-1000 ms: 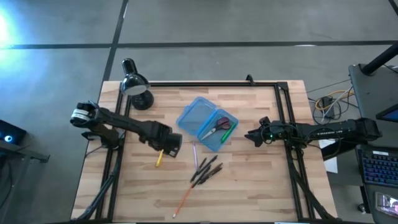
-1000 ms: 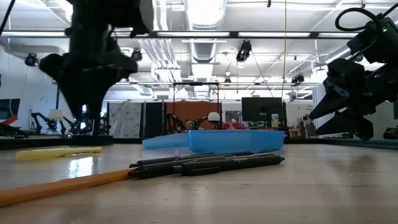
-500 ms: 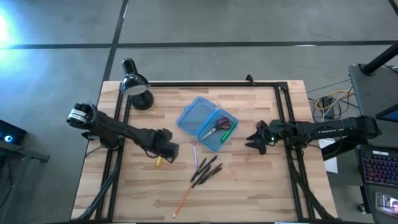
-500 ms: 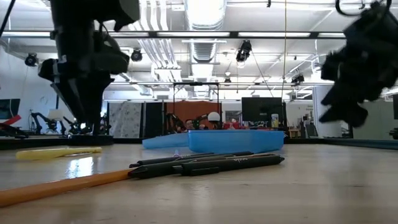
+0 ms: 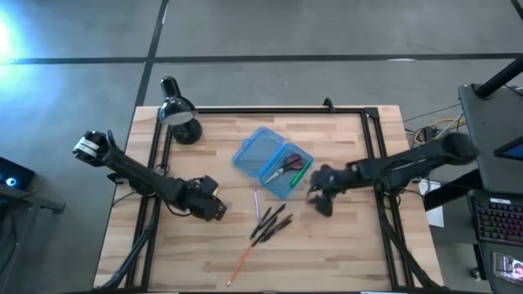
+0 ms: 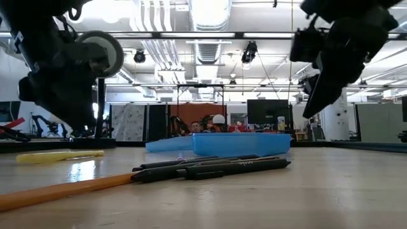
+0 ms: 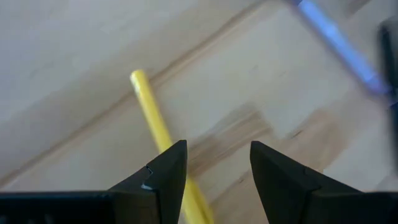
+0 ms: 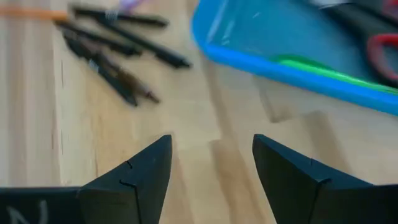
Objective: Pick & place school supplies into a supply box
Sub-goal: Put the black pen into the supply box
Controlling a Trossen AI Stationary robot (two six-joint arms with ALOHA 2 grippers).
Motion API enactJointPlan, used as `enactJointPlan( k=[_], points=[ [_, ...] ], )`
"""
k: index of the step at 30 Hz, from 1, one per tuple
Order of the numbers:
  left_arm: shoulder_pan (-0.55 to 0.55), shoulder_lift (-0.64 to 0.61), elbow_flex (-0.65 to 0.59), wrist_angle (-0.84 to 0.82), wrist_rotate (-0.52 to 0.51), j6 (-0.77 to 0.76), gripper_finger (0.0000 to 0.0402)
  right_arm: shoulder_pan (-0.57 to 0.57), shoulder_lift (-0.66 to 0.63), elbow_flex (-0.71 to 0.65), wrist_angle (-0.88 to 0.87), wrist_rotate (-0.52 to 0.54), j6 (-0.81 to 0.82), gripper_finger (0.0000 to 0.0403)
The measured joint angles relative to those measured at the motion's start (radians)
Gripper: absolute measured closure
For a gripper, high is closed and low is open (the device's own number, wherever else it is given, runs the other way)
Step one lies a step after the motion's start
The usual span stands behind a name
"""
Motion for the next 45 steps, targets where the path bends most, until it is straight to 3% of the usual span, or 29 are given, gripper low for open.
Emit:
enactJointPlan(
  k=[7, 18, 29, 45],
  points=[
    [-0.003, -0.067, -0.035, 0.062, -0.081, 0.105, 0.0242, 0.147, 0.274, 0.231, -0.082, 0.051, -0.131, 0.0189],
    [-0.003, -0.092, -0.053, 0.062, -0.13, 0.213, 0.0242, 0.215, 0.57, 0.511, -0.09, 0.033, -0.374, 0.0189],
    [-0.004, -0.092, -0.056, 0.061, -0.13, 0.248, 0.0242, 0.215, 0.714, 0.608, -0.09, -0.032, -0.379, 0.0207],
    [-0.005, -0.092, -0.057, 0.061, -0.142, 0.255, 0.0242, 0.214, 0.737, 0.621, -0.115, -0.024, -0.398, 0.0251]
  ],
)
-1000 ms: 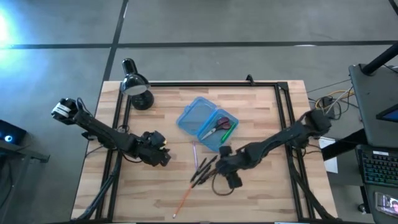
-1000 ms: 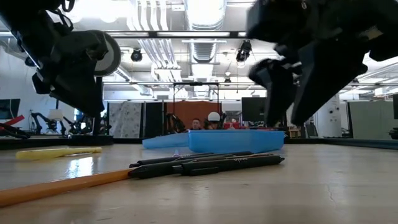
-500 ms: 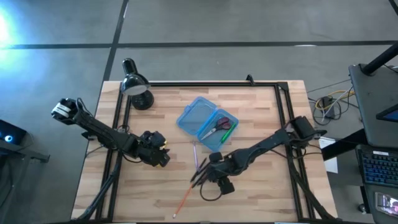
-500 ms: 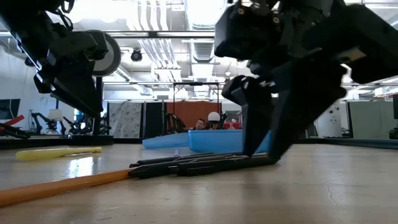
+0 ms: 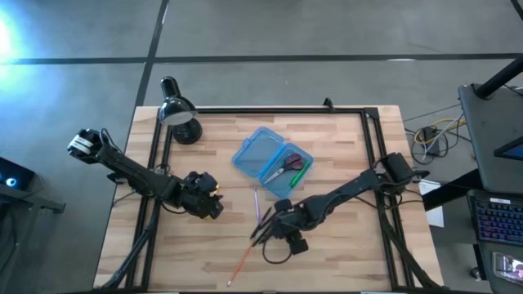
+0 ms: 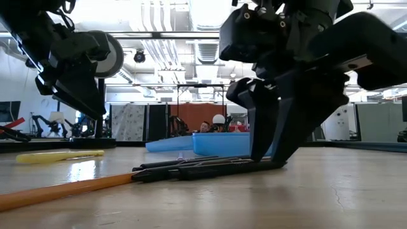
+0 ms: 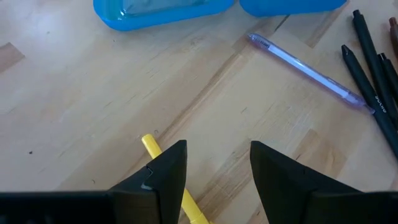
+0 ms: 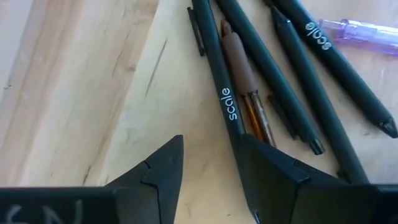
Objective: Pick & place school supplies into a supply box
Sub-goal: Put the black pen into the supply box
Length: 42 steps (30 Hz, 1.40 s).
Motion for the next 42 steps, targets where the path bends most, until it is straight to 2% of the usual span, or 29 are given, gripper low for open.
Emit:
enactJointPlan(
  k=[18, 22, 27, 37, 42],
  points=[
    [0.0, 0.0, -0.001, 0.001, 0.0, 0.0, 0.0242, -0.008, 0.017, -0.008, 0.004, 0.0, -0.023, 0.0255],
    [0.0, 0.0, -0.001, 0.001, 0.0, 0.0, 0.0242, -0.004, 0.029, -0.014, 0.01, 0.045, -0.03, 0.0263],
    [0.0, 0.0, -0.001, 0.001, 0.0, 0.0, 0.0242, 0.001, 0.049, -0.015, 0.009, 0.06, -0.068, 0.029],
    [0.0, 0.0, -0.001, 0.001, 0.0, 0.01, 0.0242, 0.007, 0.053, -0.015, -0.009, 0.068, -0.067, 0.0375],
    [0.0, 0.0, -0.001, 0.001, -0.012, 0.01, 0.0242, 0.005, 0.008, -0.017, -0.042, 0.078, -0.061, 0.0385]
  ],
)
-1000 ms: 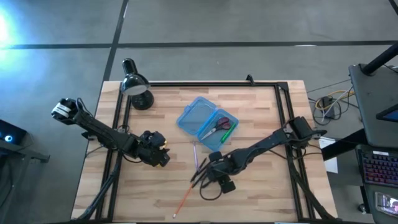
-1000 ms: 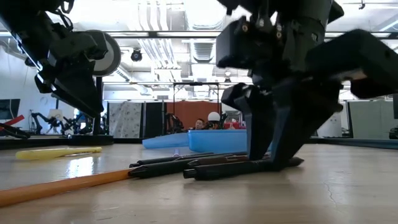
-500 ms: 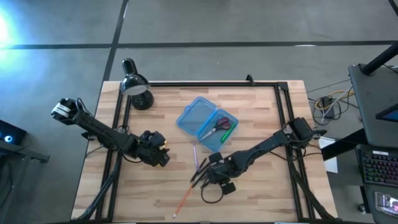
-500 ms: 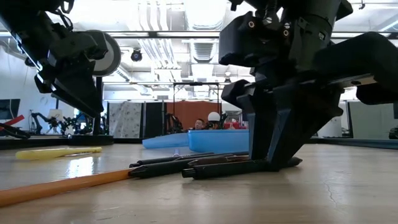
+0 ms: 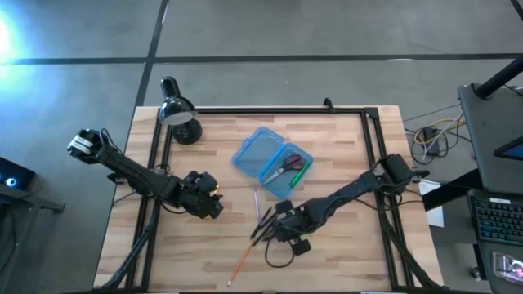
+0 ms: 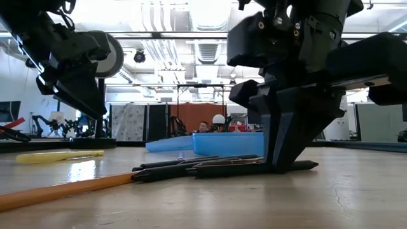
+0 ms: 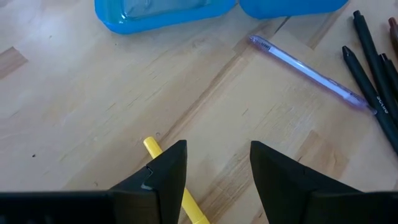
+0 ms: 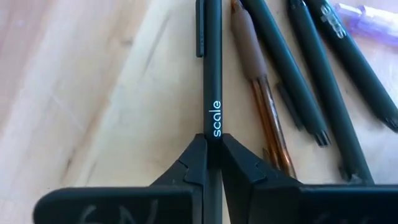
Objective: Pick & place school supplies into a supply box
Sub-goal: Put the black pen into the supply box, then put the yellow pen in the supply box
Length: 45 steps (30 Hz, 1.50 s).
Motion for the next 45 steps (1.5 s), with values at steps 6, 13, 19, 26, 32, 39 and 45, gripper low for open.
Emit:
enactJointPlan(
  k=[6, 13, 19, 26, 32, 39, 45],
  points=[
    [0.0, 0.0, 0.0, 0.001, -0.006, 0.0, 0.0242, -0.005, -0.139, -0.008, -0.153, 0.128, 0.023, 0.0387],
    [0.0, 0.0, 0.0, 0.022, -0.053, -0.013, 0.0242, -0.057, -0.341, -0.012, -0.301, 0.309, 0.08, 0.0388],
    [0.003, 0.0, 0.0, 0.066, -0.095, -0.031, 0.0242, -0.239, -0.404, -0.096, -0.324, 0.362, -0.127, 0.0389],
    [0.016, 0.0, 0.0, 0.132, -0.097, -0.076, 0.0242, -0.403, -0.341, -0.158, -0.181, 0.268, -0.527, 0.039],
    [0.018, 0.0, 0.0, 0.131, -0.097, -0.182, 0.0242, -0.449, -0.252, -0.155, -0.147, 0.212, -0.661, 0.0373],
    [0.05, 0.0, 0.0, 0.062, -0.081, -0.312, 0.0242, -0.455, -0.244, -0.148, -0.089, 0.133, -0.631, 0.0291],
    [0.115, 0.0, 0.0, -0.09, 0.133, -0.465, 0.0242, -0.452, -0.3, -0.148, -0.092, 0.178, -0.485, 0.0216]
  ],
)
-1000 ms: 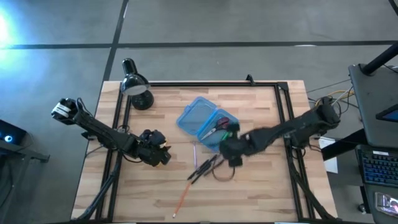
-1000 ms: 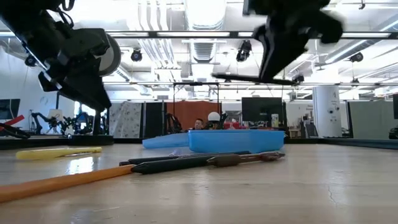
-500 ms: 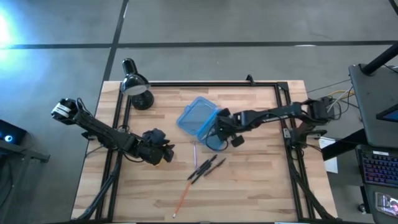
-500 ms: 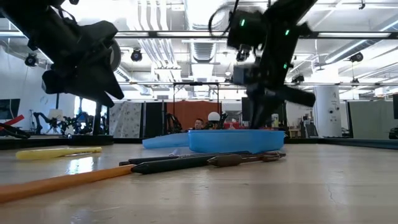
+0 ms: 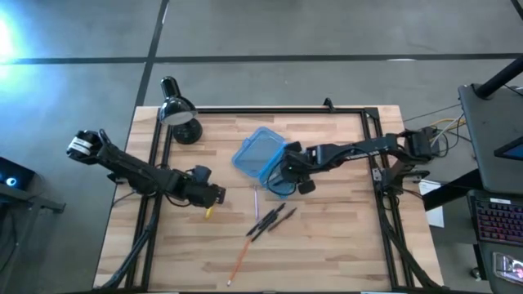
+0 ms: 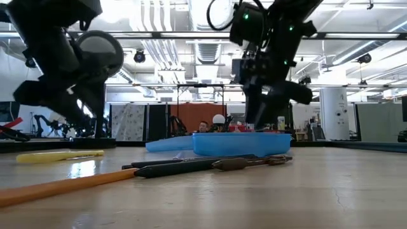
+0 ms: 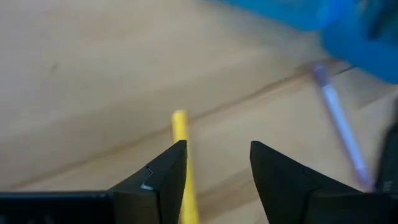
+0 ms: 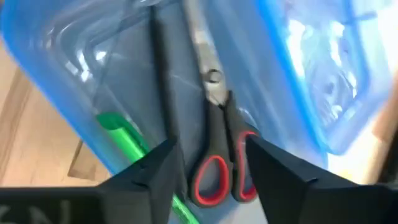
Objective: Pick & place school supplies into a supply box
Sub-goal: Put the yellow pen in the supply box
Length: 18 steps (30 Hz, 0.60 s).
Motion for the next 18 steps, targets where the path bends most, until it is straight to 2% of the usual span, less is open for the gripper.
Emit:
enactJointPlan(
  k=[7, 18],
  points=[
    [0.016, 0.011, 0.044, -0.117, 0.158, -0.012, 0.0242, 0.009, -0.136, 0.0, -0.009, 0.089, 0.216, 0.0155],
    [0.018, 0.159, 0.063, -0.127, 0.231, -0.014, 0.0242, 0.011, -0.246, -0.012, -0.094, 0.111, 0.537, 0.0122]
  ],
)
